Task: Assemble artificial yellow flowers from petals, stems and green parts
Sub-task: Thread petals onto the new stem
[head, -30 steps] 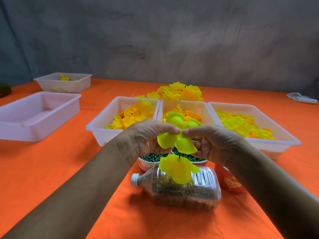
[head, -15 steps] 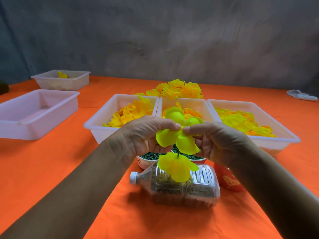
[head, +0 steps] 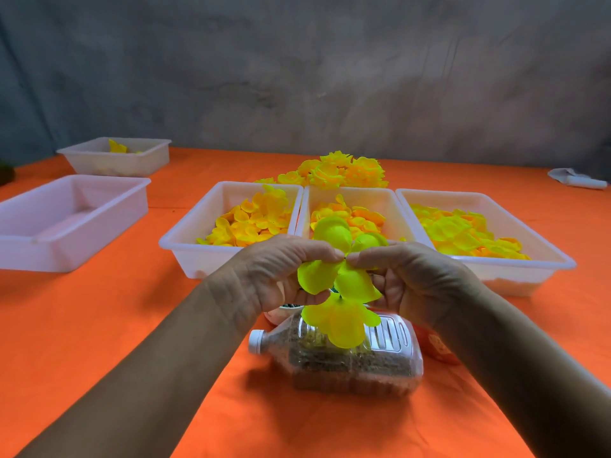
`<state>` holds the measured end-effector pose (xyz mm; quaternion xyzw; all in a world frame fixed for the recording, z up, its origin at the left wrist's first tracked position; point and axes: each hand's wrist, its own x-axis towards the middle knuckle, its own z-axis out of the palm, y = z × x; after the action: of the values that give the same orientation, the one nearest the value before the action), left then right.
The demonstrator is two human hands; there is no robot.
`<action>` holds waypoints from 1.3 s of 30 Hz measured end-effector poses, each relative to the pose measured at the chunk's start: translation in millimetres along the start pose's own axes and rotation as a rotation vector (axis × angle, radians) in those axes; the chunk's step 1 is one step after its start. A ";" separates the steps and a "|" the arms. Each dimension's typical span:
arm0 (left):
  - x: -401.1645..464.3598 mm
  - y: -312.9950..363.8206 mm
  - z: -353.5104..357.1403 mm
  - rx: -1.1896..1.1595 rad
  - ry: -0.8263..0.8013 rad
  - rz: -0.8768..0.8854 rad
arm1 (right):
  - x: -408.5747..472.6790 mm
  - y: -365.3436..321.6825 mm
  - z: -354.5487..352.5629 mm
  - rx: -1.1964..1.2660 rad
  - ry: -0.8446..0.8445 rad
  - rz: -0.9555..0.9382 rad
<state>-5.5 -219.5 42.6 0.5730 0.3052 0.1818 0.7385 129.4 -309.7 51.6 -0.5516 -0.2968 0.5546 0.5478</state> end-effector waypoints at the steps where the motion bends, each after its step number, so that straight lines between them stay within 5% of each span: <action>1: -1.8 0.5 1.1 -0.005 -0.005 -0.012 | -0.3 0.6 0.1 -0.002 0.003 0.000; 18: 6.3 -3.0 -0.6 -0.022 -0.007 -0.103 | 7.3 9.0 -6.6 -0.021 0.017 0.075; 39: 7.8 6.2 -2.7 0.192 0.000 -0.086 | 0.8 11.6 -8.3 -0.216 0.089 -0.088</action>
<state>-0.9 -211.1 46.2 0.6275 0.3454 0.1198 0.6875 134.1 -313.9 38.8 -0.6178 -0.3543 0.4697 0.5217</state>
